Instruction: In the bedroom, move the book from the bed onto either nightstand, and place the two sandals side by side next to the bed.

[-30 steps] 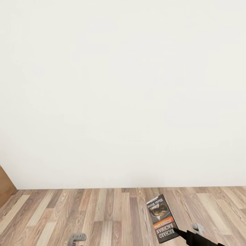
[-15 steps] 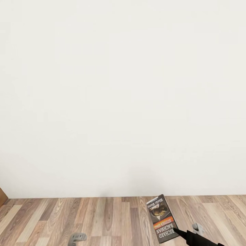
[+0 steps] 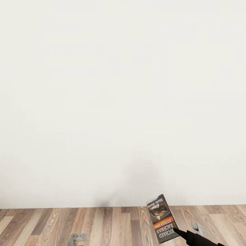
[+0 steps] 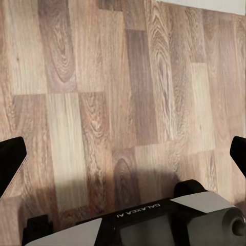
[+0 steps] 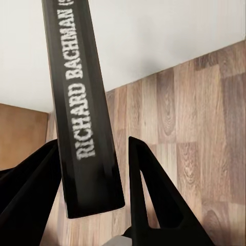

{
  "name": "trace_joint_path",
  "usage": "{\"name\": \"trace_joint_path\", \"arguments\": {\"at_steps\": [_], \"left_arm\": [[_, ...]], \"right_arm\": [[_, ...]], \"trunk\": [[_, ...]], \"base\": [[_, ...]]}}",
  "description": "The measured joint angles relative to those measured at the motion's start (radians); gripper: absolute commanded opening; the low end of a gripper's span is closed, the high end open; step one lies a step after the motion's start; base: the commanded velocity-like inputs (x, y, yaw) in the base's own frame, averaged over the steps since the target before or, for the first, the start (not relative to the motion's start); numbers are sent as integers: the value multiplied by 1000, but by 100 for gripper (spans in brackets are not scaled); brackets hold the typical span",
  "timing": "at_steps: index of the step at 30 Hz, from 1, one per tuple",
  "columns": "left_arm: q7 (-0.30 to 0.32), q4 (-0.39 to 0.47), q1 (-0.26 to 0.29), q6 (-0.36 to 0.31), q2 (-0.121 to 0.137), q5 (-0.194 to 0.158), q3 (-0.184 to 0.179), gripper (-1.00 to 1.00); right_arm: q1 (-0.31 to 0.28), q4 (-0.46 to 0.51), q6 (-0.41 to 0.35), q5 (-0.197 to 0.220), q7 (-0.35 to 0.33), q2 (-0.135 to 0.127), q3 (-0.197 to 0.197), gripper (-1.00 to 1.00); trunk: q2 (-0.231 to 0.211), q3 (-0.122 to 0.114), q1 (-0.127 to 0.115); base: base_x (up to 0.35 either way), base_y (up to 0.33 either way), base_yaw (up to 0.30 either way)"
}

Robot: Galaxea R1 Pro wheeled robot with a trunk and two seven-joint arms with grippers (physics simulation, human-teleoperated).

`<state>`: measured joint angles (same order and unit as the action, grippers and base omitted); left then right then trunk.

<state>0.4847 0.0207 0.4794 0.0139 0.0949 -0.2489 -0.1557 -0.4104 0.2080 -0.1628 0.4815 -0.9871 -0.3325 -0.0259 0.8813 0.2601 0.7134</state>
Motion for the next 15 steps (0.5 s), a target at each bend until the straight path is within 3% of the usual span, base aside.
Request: {"name": "trace_joint_path", "arguments": {"at_steps": [7, 15], "left_arm": [[0, 0, 0, 0, 0, 0, 0, 100], [0, 0, 0, 0, 0, 0, 0, 100]], "right_arm": [[0, 0, 0, 0, 0, 0, 1, -100], [0, 1, 0, 2, 0, 0, 2, -100]], "trunk": [[0, 0, 0], [0, 0, 1]], "base": [[300, 0, -91], [55, 0, -201]]}}
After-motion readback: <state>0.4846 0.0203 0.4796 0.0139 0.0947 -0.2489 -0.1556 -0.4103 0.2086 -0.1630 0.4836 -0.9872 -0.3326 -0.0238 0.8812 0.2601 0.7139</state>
